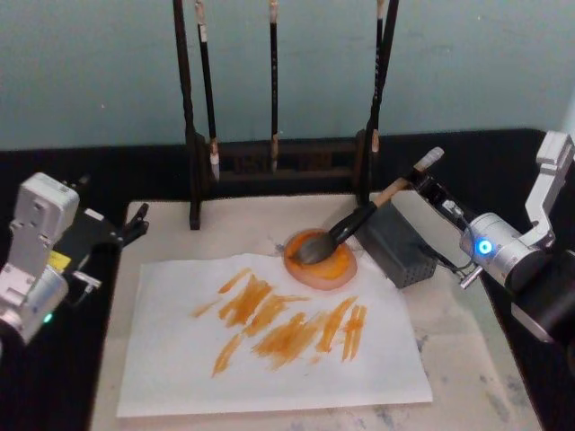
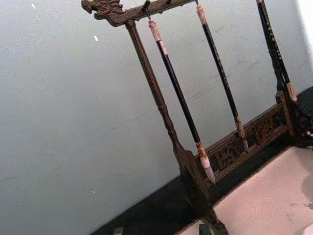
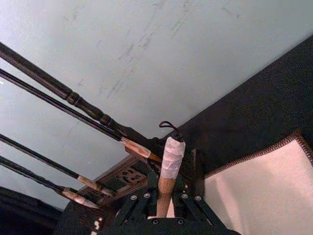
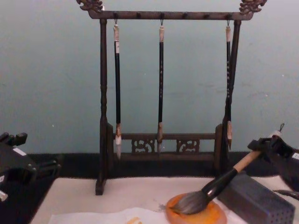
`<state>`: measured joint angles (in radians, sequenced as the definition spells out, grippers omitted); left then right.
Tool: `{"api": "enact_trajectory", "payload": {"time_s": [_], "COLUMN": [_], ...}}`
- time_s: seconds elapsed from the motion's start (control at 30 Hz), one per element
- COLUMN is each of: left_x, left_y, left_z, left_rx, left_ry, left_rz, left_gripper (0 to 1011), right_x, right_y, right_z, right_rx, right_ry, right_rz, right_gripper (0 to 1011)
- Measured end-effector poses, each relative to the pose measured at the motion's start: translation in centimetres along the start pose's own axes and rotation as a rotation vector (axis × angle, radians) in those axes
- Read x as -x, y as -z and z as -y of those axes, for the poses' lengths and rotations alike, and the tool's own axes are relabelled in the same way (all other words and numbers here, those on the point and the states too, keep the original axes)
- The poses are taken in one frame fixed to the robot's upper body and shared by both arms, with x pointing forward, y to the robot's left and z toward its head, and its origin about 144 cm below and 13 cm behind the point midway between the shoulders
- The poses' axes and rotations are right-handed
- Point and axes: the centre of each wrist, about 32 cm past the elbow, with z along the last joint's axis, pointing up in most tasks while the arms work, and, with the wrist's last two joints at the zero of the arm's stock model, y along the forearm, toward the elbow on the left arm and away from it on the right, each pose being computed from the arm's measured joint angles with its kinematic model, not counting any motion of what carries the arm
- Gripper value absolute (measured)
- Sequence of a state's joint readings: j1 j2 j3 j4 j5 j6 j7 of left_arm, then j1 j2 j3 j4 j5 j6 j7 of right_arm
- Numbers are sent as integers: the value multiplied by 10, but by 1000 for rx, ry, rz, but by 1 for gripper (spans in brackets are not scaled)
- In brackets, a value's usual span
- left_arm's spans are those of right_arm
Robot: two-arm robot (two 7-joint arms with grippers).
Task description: Pick up the brush from the inkstone, write on the paper, then place the brush back to its original position.
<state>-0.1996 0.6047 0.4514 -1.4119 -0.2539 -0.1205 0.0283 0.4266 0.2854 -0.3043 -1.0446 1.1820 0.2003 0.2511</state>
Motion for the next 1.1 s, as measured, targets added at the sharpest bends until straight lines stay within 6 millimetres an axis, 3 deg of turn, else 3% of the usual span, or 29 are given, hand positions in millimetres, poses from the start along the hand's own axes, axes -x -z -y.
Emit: {"api": "enact_trajectory", "payload": {"time_s": [0.57,1.1], "left_x": [0,0], "left_y": [0,0], "left_z": [0,0], "left_rx": [0,0], "left_ry": [0,0], "left_rz": [0,0], "left_gripper": [1001,1001], "right_x": [2,31], "right_y": [0,-10], "right_z": [0,1], "right_rx": [-3,-51], "right_ry": [-8,-119], "right_rz": [2,125], "right_gripper": [178,176]}}
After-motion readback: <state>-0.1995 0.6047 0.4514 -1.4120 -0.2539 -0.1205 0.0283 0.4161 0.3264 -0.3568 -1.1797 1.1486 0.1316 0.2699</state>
